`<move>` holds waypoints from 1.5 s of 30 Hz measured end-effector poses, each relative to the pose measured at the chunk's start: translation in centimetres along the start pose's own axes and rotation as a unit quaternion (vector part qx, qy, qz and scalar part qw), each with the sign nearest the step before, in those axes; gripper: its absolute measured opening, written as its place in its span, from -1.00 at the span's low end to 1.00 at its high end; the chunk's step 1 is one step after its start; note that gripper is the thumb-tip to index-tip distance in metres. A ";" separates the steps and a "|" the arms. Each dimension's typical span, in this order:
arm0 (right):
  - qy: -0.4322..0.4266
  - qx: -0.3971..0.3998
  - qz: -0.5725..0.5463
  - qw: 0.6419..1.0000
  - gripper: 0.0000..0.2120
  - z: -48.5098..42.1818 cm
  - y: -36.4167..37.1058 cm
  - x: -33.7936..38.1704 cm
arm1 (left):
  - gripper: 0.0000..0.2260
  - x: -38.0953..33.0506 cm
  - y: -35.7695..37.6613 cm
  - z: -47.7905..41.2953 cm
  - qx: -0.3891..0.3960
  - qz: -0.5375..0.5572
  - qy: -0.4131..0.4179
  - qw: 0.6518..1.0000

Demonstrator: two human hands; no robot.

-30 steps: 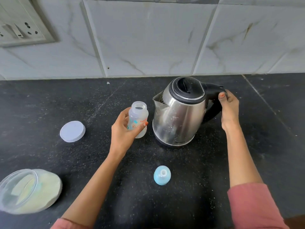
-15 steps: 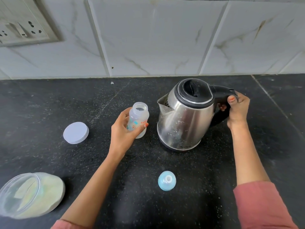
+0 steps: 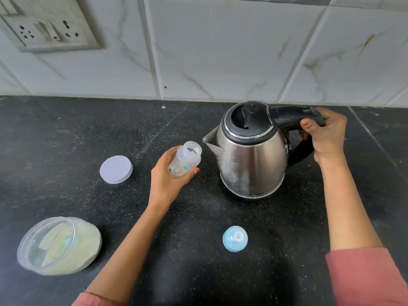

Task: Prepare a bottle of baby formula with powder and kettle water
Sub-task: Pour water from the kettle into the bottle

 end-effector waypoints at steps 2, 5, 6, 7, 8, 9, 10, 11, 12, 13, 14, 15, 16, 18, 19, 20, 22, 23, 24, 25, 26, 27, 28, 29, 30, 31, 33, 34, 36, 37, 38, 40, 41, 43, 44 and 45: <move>-0.006 0.010 0.009 1.000 -0.68 0.0 0.6 0.3 | -0.50 0.5 -0.3 0.0 0.000 -0.009 -0.002 1.000; -0.014 0.034 0.015 0.999 -0.73 -0.1 1.7 0.9 | -0.49 1.3 -0.7 0.1 -0.002 -0.011 -0.006 1.000; -0.016 0.042 0.018 0.999 -0.74 -0.1 2.1 1.1 | -0.49 1.6 -0.8 0.1 -0.003 -0.012 -0.006 1.000; -0.016 0.049 0.020 0.998 -0.74 -0.2 2.5 1.2 | -0.49 1.8 -0.9 0.1 -0.004 -0.013 -0.006 1.000; -0.016 0.054 0.022 0.998 -0.74 -0.2 2.8 1.4 | -0.49 2.0 -1.0 0.1 -0.005 -0.015 -0.006 1.000; -0.018 0.060 0.025 0.998 -0.74 -0.3 3.2 1.6 | -0.49 2.2 -1.1 0.1 -0.005 -0.017 -0.007 1.000; -0.020 0.068 0.030 0.997 -0.75 -0.3 3.6 1.8 | -0.49 2.3 -1.2 0.1 -0.006 -0.018 -0.007 1.000; -0.022 0.077 0.036 0.996 -0.76 -0.3 4.0 1.9 | -0.49 2.5 -1.3 0.2 -0.006 -0.019 -0.007 1.000; -0.023 0.086 0.040 0.995 -0.77 -0.4 4.4 2.1 | -0.48 2.7 -1.3 0.2 -0.007 -0.020 -0.007 1.000; -0.024 0.094 0.044 0.994 -0.78 -0.4 4.8 2.2 | -0.47 2.8 -1.4 0.2 -0.008 -0.021 -0.007 1.000; -0.025 0.102 0.048 0.993 -0.79 -0.4 5.1 2.4 | -0.47 2.9 -1.4 0.2 -0.010 -0.023 -0.007 1.000; -0.025 0.108 0.052 0.992 -0.79 -0.4 5.4 2.5 | -0.46 2.9 -1.5 0.3 -0.013 -0.026 -0.007 1.000; -0.025 0.114 0.056 0.992 -0.79 -0.4 5.7 2.6 | -0.46 2.9 -1.6 0.3 -0.016 -0.028 -0.008 0.999; -0.029 0.123 0.066 0.990 -0.80 -0.5 6.1 2.8 | -0.45 2.9 -1.9 0.4 -0.022 -0.031 -0.009 0.999; -0.031 0.127 0.071 0.989 -0.81 -0.5 6.3 2.8 | -0.45 2.9 -2.0 0.4 -0.026 -0.032 -0.009 0.999; -0.033 0.131 0.076 0.988 -0.81 -0.6 6.5 2.9 | -0.45 2.9 -2.1 0.4 -0.029 -0.033 -0.008 0.999; -0.031 0.135 0.087 0.987 -0.81 -0.7 6.7 3.0 | -0.45 3.0 -2.4 0.4 -0.034 -0.039 -0.007 0.999; -0.029 0.135 0.094 0.986 -0.80 -0.8 6.9 3.0 | -0.45 3.1 -2.5 0.4 -0.036 -0.042 -0.005 0.998; -0.027 0.134 0.100 0.986 -0.79 -0.9 6.9 3.1 | -0.45 3.1 -2.5 0.4 -0.038 -0.043 -0.004 0.998; -0.026 0.134 0.105 0.985 -0.79 -0.9 7.0 3.1 | -0.45 3.2 -2.6 0.5 -0.039 -0.044 -0.003 0.998; -0.027 0.135 0.108 0.985 -0.79 -1.0 7.0 3.1 | -0.46 3.3 -2.7 0.5 -0.040 -0.045 -0.003 0.998; -0.028 0.135 0.111 0.984 -0.79 -0.9 7.1 3.1 | -0.46 3.4 -2.8 0.5 -0.040 -0.047 -0.003 0.998; -0.029 0.136 0.114 0.984 -0.79 -0.9 7.1 3.1 | -0.46 3.5 -2.8 0.6 -0.039 -0.047 -0.003 0.998; -0.031 0.137 0.115 0.983 -0.80 -0.8 7.2 3.1 | -0.46 3.6 -2.8 0.6 -0.037 -0.046 -0.005 0.998; -0.033 0.139 0.116 0.983 -0.80 -0.8 7.2 3.1 | -0.46 3.6 -2.7 0.6 -0.035 -0.045 -0.007 0.998; -0.034 0.141 0.117 0.982 -0.81 -0.7 7.3 3.2 | -0.46 3.6 -2.7 0.6 -0.032 -0.045 -0.008 0.998; -0.034 0.144 0.116 0.982 -0.81 -0.7 7.4 3.2 | -0.46 3.6 -2.6 0.6 -0.029 -0.045 -0.010 0.999; -0.034 0.144 0.116 0.982 -0.81 -0.7 7.5 3.3 | -0.46 3.5 -2.5 0.6 -0.026 -0.044 -0.012 0.999; -0.033 0.147 0.118 0.982 -0.81 -0.7 7.6 3.3 | -0.46 3.4 -2.5 0.6 -0.020 -0.045 -0.013 0.999; -0.033 0.149 0.120 0.981 -0.81 -0.7 7.7 3.3 | -0.45 3.4 -2.5 0.5 -0.017 -0.047 -0.013 0.999; -0.033 0.151 0.123 0.980 -0.81 -0.7 7.8 3.3 | -0.45 3.4 -2.5 0.5 -0.015 -0.049 -0.013 0.999; -0.033 0.154 0.126 0.980 -0.82 -0.7 8.0 3.3 | -0.45 3.4 -2.5 0.4 -0.016 -0.049 -0.012 0.999; -0.032 0.155 0.125 0.979 -0.82 -0.7 8.1 3.4 | -0.45 3.4 -2.5 0.4 -0.018 -0.048 -0.012 0.999; -0.031 0.159 0.125 0.979 -0.82 -0.7 8.2 3.4 | -0.45 3.4 -2.6 0.3 -0.019 -0.047 -0.013 0.999; -0.031 0.160 0.127 0.978 -0.82 -0.7 8.3 3.4 | -0.45 3.4 -2.6 0.3 -0.019 -0.048 -0.013 0.999; -0.031 0.160 0.129 0.978 -0.82 -0.7 8.3 3.4 | -0.44 3.5 -2.6 0.3 -0.019 -0.049 -0.014 0.999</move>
Point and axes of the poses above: each hand's wrist, its own z-axis away from the middle knuckle, its own y-axis out of the palm, x = y × z, the point moved 1 cm from there along -z, towards the middle knuckle, and after that the axes turned 13 degrees about -z, right-handed, at the moved point
